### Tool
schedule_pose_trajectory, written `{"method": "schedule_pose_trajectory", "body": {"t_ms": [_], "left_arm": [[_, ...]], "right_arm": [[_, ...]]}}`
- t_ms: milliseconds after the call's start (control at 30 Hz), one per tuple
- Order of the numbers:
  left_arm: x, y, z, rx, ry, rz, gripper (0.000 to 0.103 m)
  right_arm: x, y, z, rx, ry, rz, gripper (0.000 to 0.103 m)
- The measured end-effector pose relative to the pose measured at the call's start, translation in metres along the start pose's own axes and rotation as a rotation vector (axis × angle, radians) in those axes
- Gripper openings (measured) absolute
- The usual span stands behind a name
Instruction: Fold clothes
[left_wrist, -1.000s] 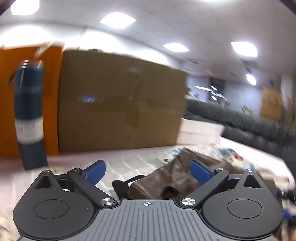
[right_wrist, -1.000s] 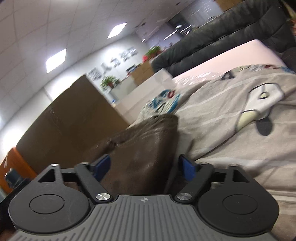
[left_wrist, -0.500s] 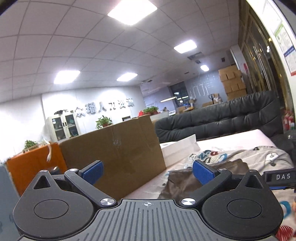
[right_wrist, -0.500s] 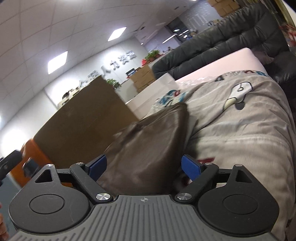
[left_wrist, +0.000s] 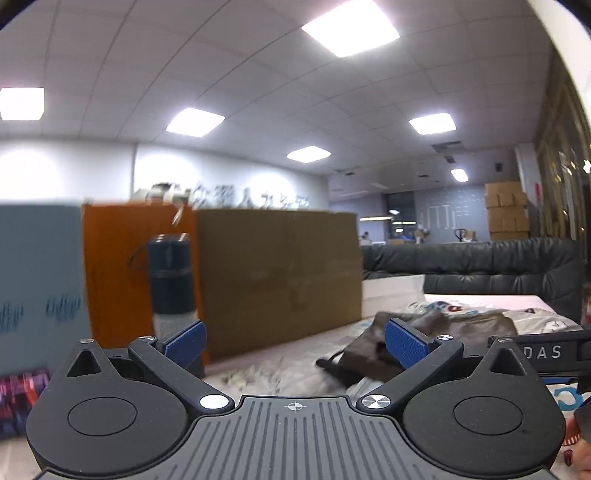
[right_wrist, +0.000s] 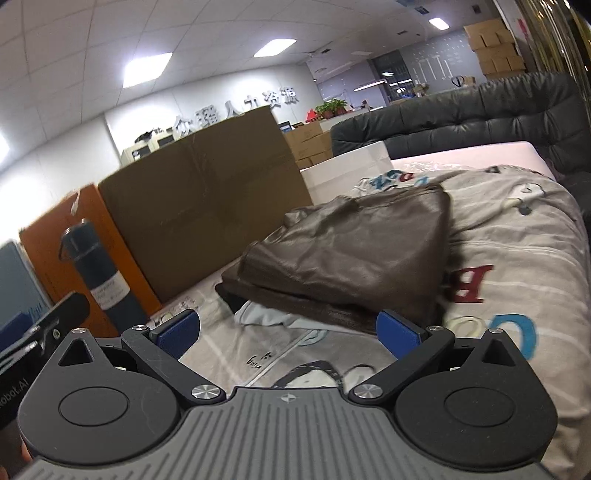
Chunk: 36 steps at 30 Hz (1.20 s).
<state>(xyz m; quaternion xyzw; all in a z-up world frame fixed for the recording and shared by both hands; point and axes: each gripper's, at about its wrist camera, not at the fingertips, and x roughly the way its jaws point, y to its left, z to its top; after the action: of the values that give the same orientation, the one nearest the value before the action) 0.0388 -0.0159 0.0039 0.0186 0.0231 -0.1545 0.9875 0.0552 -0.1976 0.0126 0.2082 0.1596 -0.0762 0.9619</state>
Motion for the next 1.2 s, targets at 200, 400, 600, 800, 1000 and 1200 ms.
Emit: {"method": "schedule_pose_trajectory", "body": {"t_ms": [200, 400, 600, 800, 1000, 1200], "left_arm": [[0.001, 0.019, -0.014, -0.094, 0.032, 0.044, 0.103], [0.006, 0.016, -0.026, -0.074, 0.063, 0.023, 0.103], [0.004, 0.014, -0.031, -0.062, 0.046, 0.002, 0.103], [0.003, 0.014, -0.031, -0.064, 0.047, 0.0, 0.103], [0.004, 0.015, -0.031, -0.07, 0.057, 0.003, 0.103], [0.005, 0.016, -0.031, -0.075, 0.063, 0.003, 0.103]], "right_arm": [[0.021, 0.017, -0.008, -0.099, -0.061, -0.075, 0.103], [0.03, 0.02, -0.016, -0.169, -0.083, -0.146, 0.103], [0.031, 0.017, -0.018, -0.163, -0.099, -0.184, 0.103], [0.027, 0.022, -0.021, -0.194, -0.127, -0.167, 0.103], [0.028, 0.021, -0.02, -0.187, -0.115, -0.146, 0.103], [0.028, 0.022, -0.021, -0.194, -0.109, -0.128, 0.103]]}}
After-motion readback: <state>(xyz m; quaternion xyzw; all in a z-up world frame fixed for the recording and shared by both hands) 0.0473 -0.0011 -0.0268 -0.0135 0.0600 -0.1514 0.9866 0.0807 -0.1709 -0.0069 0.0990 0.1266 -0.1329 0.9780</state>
